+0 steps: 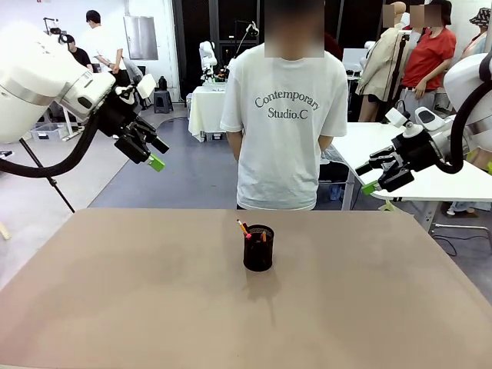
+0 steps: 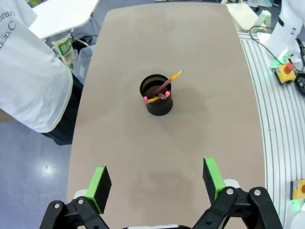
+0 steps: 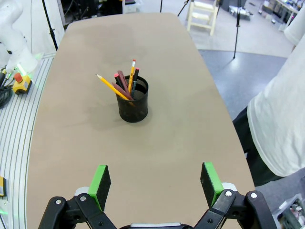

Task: Place the pens into the pen holder.
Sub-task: Pick up a writing instrument from the table and place it into the Pen holder.

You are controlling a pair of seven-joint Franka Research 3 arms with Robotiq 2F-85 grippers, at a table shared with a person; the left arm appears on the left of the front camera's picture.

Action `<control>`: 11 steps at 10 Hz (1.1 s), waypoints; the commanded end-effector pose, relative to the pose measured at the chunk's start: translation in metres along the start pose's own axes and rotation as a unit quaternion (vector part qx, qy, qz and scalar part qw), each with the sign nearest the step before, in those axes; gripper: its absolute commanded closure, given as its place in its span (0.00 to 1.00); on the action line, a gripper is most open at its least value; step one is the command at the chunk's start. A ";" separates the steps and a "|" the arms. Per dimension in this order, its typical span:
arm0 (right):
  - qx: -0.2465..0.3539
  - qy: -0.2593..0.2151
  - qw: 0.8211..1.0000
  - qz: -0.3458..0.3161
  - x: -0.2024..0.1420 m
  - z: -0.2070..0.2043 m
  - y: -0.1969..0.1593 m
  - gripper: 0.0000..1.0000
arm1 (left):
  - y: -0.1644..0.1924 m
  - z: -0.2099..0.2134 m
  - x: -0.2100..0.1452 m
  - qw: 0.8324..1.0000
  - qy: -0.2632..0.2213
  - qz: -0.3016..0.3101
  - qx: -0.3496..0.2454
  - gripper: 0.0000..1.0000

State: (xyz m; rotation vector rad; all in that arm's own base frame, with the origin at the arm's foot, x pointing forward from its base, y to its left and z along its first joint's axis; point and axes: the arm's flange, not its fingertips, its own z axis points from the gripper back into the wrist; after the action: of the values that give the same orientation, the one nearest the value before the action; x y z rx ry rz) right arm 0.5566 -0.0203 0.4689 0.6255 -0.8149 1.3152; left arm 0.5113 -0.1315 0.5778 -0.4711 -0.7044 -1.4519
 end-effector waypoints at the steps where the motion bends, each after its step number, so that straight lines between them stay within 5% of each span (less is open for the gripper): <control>1: -0.002 0.008 1.000 -0.005 0.003 0.000 0.000 0.00 | 0.000 0.002 0.001 1.000 0.008 0.006 0.002 0.00; 11: -0.002 0.008 1.000 -0.005 0.003 0.000 0.000 0.00 | 0.000 0.002 0.001 1.000 0.008 0.006 0.002 0.00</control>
State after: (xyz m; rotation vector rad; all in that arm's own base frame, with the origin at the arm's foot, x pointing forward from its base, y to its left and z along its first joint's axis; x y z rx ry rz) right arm 0.5566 -0.0203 0.4689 0.6255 -0.8149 1.3152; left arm 0.5113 -0.1315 0.5778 -0.4711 -0.7043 -1.4516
